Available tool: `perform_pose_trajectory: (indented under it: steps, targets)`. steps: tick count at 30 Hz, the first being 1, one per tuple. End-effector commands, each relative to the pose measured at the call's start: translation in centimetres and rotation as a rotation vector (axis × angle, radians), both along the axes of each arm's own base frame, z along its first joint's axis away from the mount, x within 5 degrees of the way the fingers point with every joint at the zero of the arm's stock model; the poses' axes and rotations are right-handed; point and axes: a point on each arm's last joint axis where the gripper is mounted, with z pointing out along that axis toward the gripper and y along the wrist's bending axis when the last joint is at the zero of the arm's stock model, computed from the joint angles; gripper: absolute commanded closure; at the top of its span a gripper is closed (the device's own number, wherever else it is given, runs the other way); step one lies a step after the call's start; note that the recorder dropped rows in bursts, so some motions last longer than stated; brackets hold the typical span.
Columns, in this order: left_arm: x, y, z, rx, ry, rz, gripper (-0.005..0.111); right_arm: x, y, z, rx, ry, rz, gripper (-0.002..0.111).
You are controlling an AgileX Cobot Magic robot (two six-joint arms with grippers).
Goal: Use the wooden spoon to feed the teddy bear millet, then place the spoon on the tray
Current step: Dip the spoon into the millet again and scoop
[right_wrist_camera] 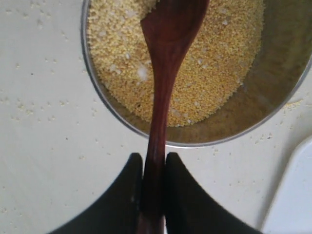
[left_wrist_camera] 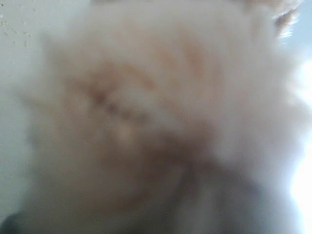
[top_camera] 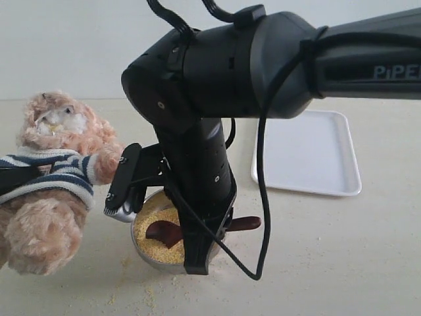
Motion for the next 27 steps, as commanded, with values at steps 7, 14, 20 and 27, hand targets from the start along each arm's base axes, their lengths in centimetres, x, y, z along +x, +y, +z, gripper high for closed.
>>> perform_pose_trajectory:
  steps: [7,14,20,27]
  targets:
    - [0.09,-0.05,0.58,-0.017,-0.041,-0.012,0.102,-0.25,0.08,-0.03,0.014,0.029,0.004,0.108]
    - [0.07,-0.06,0.57,-0.016,-0.041,-0.015,0.102,-0.25,0.08,-0.03,0.014,0.029,0.004,0.108]
    - [0.06,-0.07,0.57,-0.015,-0.040,-0.016,0.102,-0.26,0.09,-0.03,0.015,0.030,0.004,0.108]
    - [0.06,-0.07,0.57,-0.015,-0.040,-0.016,0.102,-0.39,0.17,-0.05,0.025,0.045,0.000,0.108]
